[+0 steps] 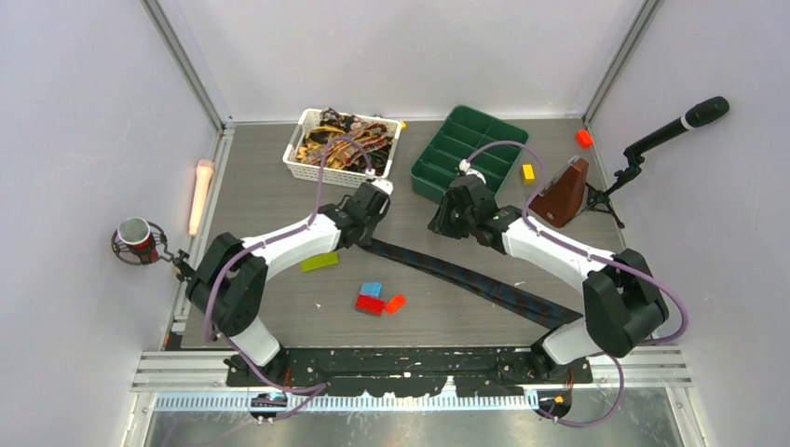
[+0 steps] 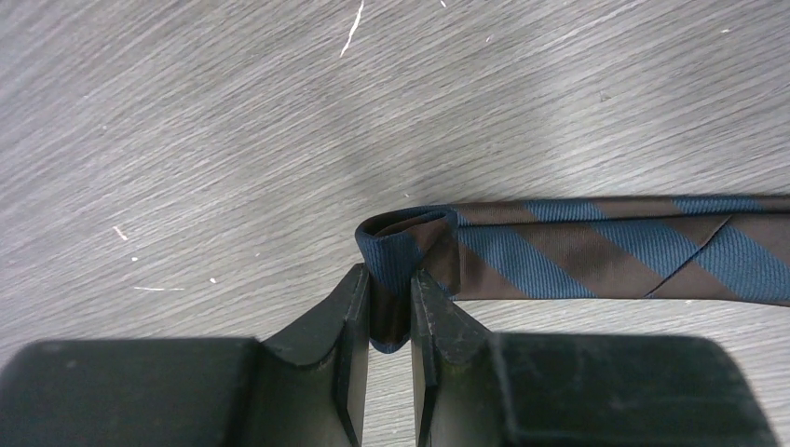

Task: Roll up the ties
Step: Roll the tie at the center of the board.

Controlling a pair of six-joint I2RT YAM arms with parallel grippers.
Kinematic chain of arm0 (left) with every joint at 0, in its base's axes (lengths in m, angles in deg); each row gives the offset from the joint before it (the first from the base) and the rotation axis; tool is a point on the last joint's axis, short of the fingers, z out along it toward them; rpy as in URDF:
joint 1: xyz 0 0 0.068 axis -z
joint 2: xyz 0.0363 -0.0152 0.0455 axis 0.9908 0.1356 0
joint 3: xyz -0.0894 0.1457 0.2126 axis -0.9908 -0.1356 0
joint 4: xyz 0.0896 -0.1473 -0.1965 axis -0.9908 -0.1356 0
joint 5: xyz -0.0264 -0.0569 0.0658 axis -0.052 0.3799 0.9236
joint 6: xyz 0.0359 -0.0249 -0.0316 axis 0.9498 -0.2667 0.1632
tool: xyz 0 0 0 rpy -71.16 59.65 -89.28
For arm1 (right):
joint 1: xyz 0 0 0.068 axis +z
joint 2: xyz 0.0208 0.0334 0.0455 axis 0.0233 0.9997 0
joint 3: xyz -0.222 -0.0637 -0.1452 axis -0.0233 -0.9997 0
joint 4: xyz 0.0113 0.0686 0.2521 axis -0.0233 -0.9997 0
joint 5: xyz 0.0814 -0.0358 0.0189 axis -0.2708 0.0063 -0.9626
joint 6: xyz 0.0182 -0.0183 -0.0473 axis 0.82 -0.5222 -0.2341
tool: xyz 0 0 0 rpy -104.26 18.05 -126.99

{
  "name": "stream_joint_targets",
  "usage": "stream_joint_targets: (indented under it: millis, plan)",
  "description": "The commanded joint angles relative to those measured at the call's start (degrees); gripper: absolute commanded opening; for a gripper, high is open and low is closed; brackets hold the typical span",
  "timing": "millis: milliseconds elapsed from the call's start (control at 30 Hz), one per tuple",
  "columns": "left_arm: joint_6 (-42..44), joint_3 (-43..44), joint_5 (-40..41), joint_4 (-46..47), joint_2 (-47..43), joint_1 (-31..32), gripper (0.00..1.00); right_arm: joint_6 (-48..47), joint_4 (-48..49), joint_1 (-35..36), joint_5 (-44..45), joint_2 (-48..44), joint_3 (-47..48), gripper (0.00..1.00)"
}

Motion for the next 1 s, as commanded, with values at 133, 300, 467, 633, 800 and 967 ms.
stream_joint_targets:
  millis: [133, 300, 467, 633, 800, 967]
  plan:
    - [4.49, 3.54, 12.42, -2.66, 3.65, 5.09, 0.08, -0.49, -1.15, -0.21, 5.34, -4.12, -0.44, 0.26]
    - [5.33, 4.81, 17.15, -4.01, 5.86, 7.66, 0.04, 0.65, -2.02, -0.22, 8.85, -6.11, -1.16, 0.26]
    - [5.83, 5.14, 19.91, -4.4, 7.24, 9.72, 0.03, 1.65, -2.78, -0.44, 11.72, -7.83, -1.9, 0.26]
    - [6.01, 5.49, 22.11, -4.82, 8.36, 11.72, 0.02, 2.36, -2.95, -0.8, 11.77, -8.26, -2.45, 0.26]
    - [6.15, 5.86, 23.27, -5.06, 9.54, 13.35, 0.02, 2.99, -2.91, -1.07, 11.49, -8.4, -2.93, 0.26]
    - [6.08, 6.99, 24.73, -5.95, 11.14, 14.77, 0.02, 3.16, -2.93, -1.34, 11.65, -8.95, -3.12, 0.26]
